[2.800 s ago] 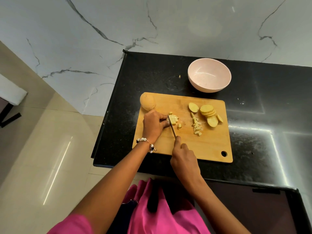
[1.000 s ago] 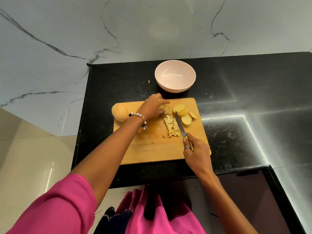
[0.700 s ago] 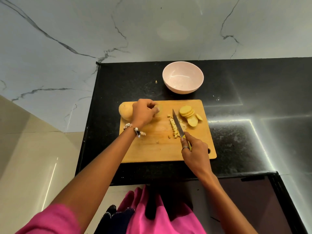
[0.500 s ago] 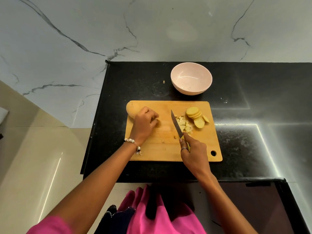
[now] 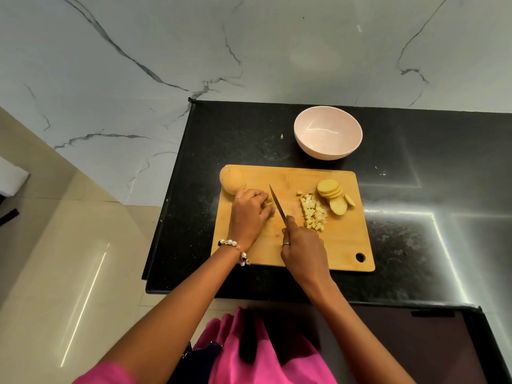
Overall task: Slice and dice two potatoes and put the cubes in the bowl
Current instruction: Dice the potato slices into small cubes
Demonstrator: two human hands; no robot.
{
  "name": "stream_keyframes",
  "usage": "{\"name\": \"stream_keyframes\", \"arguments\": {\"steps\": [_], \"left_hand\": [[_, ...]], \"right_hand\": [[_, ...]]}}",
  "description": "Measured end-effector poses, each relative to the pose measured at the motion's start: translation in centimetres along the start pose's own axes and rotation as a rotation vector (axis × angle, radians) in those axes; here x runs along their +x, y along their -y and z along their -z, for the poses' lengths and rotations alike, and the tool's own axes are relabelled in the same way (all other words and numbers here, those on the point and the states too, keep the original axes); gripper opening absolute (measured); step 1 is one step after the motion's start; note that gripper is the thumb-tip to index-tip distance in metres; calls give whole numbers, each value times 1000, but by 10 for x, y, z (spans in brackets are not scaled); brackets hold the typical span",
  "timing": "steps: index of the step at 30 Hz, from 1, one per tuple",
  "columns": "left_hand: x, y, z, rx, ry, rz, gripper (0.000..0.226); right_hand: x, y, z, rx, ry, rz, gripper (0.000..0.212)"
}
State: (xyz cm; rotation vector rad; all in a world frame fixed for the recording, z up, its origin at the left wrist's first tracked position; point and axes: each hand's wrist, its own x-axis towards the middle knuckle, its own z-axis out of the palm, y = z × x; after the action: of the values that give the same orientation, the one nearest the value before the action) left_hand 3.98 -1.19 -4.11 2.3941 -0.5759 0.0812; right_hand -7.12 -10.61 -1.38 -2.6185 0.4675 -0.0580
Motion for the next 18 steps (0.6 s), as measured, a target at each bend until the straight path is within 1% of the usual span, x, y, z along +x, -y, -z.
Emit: {"name": "stream_keyframes", "arguments": {"steps": [8, 13, 18], "left_hand": [[2, 4, -1, -118, 13, 7, 32], [2, 8, -3, -153, -8, 6, 31], [2, 10, -6, -193, -24, -4, 29]], "right_hand": [[0, -3, -6, 28, -28, 20, 46], [0, -1, -11, 25, -6, 11, 48], [1, 6, -12, -132, 58, -20, 51]]}}
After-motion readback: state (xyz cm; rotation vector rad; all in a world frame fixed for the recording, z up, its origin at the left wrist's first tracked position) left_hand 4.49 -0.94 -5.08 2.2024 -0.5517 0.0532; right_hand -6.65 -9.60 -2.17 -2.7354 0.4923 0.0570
